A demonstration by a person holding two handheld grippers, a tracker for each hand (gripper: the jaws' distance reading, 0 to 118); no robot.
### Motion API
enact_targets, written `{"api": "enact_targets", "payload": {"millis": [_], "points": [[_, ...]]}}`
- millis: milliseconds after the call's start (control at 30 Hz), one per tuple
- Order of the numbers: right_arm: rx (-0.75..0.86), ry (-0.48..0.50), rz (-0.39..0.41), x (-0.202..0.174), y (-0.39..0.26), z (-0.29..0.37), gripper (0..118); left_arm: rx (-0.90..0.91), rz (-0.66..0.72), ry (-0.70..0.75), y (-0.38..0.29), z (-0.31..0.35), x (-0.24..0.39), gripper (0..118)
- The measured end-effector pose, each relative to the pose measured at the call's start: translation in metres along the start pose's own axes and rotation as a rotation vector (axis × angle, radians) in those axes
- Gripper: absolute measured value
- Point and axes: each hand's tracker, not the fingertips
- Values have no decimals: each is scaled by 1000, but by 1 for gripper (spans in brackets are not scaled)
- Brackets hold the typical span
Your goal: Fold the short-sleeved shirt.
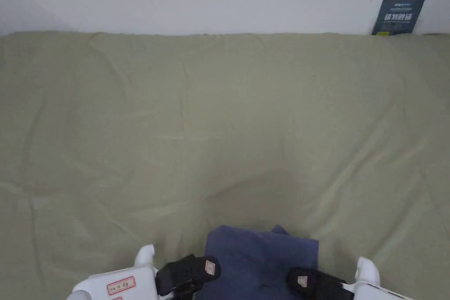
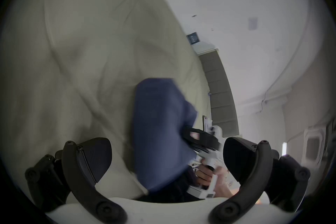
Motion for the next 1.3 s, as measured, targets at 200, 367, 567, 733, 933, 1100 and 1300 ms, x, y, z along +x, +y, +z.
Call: {"api": "enact_targets", "payload": {"millis": [200, 367, 567, 733, 933, 1100, 1300], "points": [[6, 6, -8, -1, -3, 1, 0, -181, -82, -136, 3, -63, 31, 78], [30, 19, -12, -5, -9, 17, 0, -131, -38, 9, -3, -64, 25, 22], [46, 16, 56, -27, -28, 59, 0, -57, -135, 119, 13, 6, 47, 22], [57, -10, 79, -46, -52, 83, 0, 47, -201, 312, 69, 144, 13, 22], [63, -40, 53, -57, -74, 86, 0, 0, -146, 494, 143, 301, -63, 22], [81, -39, 40, -67, -74, 86, 0, 28, -52, 394, 155, 343, -96, 50], [100, -31, 67, -80, -71, 94, 0, 97, -166, 338, 134, 373, -66, 118]]}}
